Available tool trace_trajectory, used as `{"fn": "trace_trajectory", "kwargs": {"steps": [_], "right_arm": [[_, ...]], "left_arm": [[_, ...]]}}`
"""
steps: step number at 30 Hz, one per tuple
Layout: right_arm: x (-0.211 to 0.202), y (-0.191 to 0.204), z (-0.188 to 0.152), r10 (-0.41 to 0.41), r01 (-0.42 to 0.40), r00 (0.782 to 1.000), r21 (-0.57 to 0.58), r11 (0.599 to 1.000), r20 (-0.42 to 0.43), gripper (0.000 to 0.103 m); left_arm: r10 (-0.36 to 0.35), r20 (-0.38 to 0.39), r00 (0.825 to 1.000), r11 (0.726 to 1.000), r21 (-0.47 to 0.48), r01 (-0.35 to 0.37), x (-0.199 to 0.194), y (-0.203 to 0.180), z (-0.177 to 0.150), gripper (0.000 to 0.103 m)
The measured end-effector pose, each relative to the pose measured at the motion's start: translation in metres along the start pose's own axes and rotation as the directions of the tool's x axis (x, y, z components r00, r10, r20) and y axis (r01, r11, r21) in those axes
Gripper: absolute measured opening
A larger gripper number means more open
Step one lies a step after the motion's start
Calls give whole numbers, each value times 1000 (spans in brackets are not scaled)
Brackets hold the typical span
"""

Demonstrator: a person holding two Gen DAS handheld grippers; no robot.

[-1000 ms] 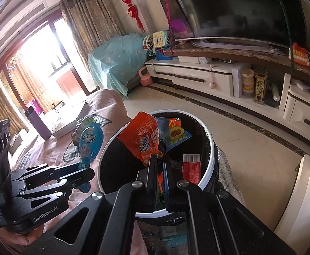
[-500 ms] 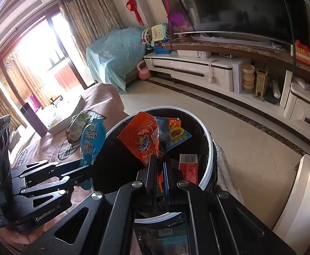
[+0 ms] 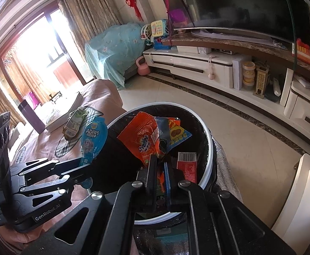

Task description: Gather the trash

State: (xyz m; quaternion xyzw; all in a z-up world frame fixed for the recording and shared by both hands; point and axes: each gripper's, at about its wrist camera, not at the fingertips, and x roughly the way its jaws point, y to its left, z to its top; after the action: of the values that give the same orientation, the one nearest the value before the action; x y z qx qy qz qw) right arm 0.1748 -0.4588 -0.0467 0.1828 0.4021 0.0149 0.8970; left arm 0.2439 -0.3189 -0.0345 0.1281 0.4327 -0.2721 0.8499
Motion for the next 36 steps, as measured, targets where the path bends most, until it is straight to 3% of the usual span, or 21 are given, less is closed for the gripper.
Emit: {"fn": "trace_trajectory", "kwargs": {"steps": [1,4,5,8,11,15,16,20,27,30,32,36], "right_arm": [[1,-1,1,6,-6,1000,5,1000,-2,10],[1,-3,3,11,-10,1000,17,1000,-8,17],[-1,-4,4,13,-13,1000,23,1000,-4,24],[-8,-3,3,18,-19,1000,32,999,17,44],[-17,-1,-2,25,-27,999,47,999,31,50],[-36,7,-12,38,-43,996,62,997,82,75],[-40,9,-15,42,-48,995,66,997,96,77],[-61,26,-38,56,-69,987,82,994,152,94],[-89,59,-70,47,-61,979,63,996,201,97],[-106,74,-69,40,-47,971,22,999,234,98],[-124,87,-68,26,-24,959,-12,1000,283,99],[-157,110,-79,-23,58,903,-70,996,429,103]], "left_arm": [[-1,-3,1000,1000,0,1,0,1,0,23],[-8,5,1000,1000,-7,8,-5,4,0,41],[-4,15,1000,1000,-8,4,-9,6,-1,48],[4,43,999,1000,-15,-3,-20,9,-4,53],[10,77,997,999,-34,-8,-37,17,-14,63],[30,133,991,997,-70,-21,-61,30,-38,80],[38,147,988,996,-83,-26,-68,33,-47,83],[49,180,982,992,-126,-26,-91,44,-81,87],[84,248,965,981,-191,-37,-131,54,-125,88],[133,306,943,978,-193,-75,-157,54,-135,91],[161,360,919,975,-204,-91,-177,53,-142,99],[245,463,852,959,-246,-142,-208,55,-162,103]]}}
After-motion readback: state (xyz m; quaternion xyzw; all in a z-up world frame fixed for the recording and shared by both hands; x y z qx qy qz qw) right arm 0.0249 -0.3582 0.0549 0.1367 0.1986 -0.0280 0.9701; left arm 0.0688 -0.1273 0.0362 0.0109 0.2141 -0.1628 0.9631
